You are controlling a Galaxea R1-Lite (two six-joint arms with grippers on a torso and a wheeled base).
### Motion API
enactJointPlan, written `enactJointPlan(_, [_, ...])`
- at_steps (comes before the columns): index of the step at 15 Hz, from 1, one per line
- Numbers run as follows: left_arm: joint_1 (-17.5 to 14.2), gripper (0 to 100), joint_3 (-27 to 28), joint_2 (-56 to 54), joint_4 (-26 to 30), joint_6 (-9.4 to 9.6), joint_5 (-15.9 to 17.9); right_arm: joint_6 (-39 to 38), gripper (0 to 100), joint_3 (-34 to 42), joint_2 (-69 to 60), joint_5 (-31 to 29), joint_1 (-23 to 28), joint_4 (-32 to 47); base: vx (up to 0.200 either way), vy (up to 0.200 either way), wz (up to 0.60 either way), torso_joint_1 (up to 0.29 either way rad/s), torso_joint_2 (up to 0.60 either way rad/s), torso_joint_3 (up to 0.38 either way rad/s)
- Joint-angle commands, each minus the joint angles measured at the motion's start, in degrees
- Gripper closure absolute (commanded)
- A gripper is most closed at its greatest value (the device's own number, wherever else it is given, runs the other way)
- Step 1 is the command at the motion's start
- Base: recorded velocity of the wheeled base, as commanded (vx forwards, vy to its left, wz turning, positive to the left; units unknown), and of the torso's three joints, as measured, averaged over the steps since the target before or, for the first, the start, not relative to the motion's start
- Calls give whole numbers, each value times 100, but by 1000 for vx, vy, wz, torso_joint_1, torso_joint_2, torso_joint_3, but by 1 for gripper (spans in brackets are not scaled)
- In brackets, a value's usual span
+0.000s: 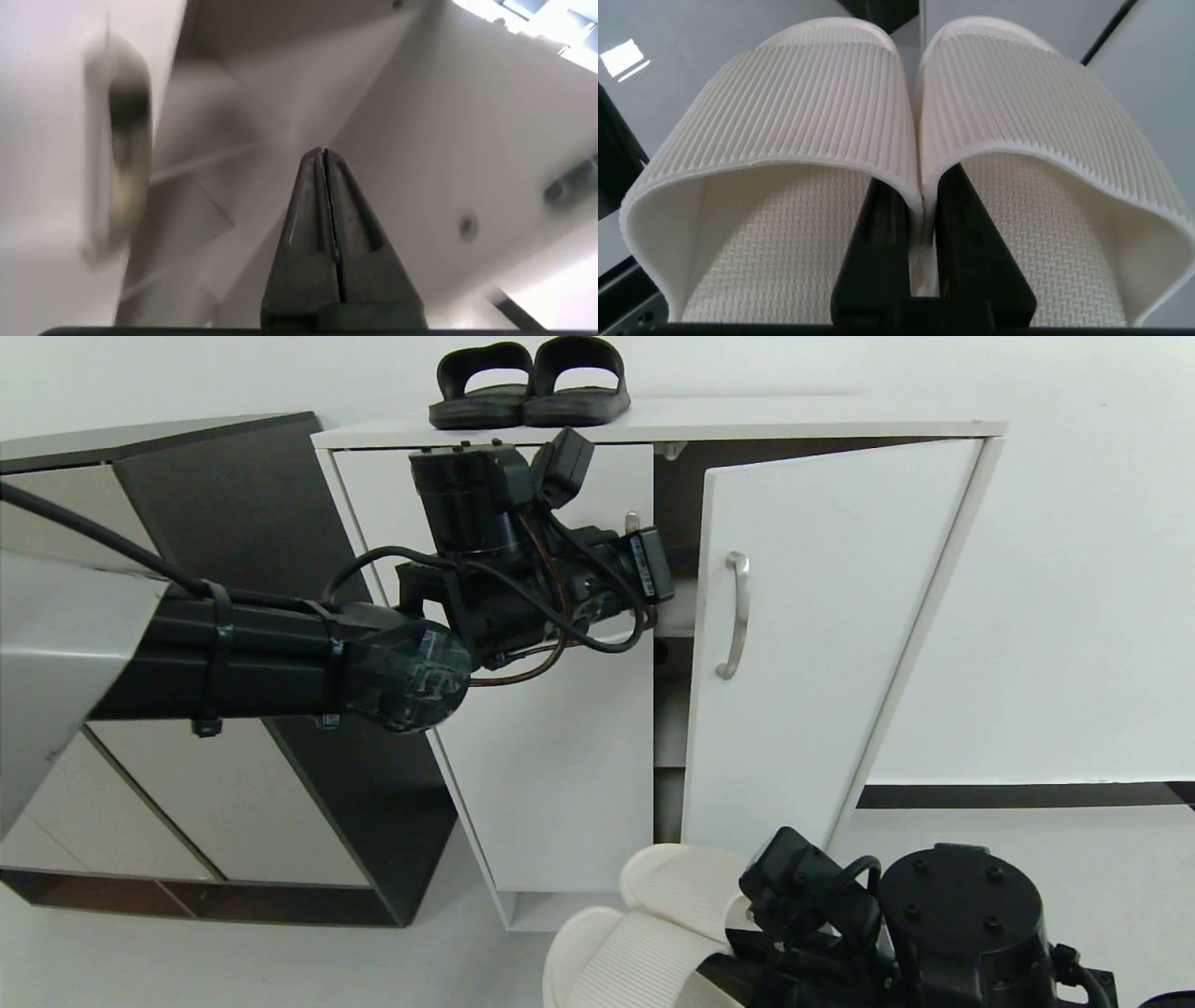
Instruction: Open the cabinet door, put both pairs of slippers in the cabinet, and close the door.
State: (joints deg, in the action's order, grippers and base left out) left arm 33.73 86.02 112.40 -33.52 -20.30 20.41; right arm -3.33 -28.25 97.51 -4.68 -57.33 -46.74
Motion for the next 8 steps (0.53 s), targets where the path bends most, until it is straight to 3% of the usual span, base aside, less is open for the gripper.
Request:
enactJointPlan(1, [19, 100, 20, 63, -5, 8, -2, -1, 100, 21, 13, -15, -147, -2, -200, 0, 0, 2, 2, -2])
enactJointPlan(4, [406, 100, -164, -7, -40, 61, -195, 8, 100, 153, -39, -15, -375, -2, -200, 0, 0, 2, -1, 7])
enactJointPlan(6, [1030, 100, -226, 1, -49, 272, -371, 8, 100, 223, -101, -15, -586, -11, -200, 0, 0, 5, 5, 2])
enactJointPlan(8, [1566, 100, -226, 37, -49, 333, -371, -1, 100, 205, -101, -6, -577, -19, -200, 0, 0, 5, 0, 2])
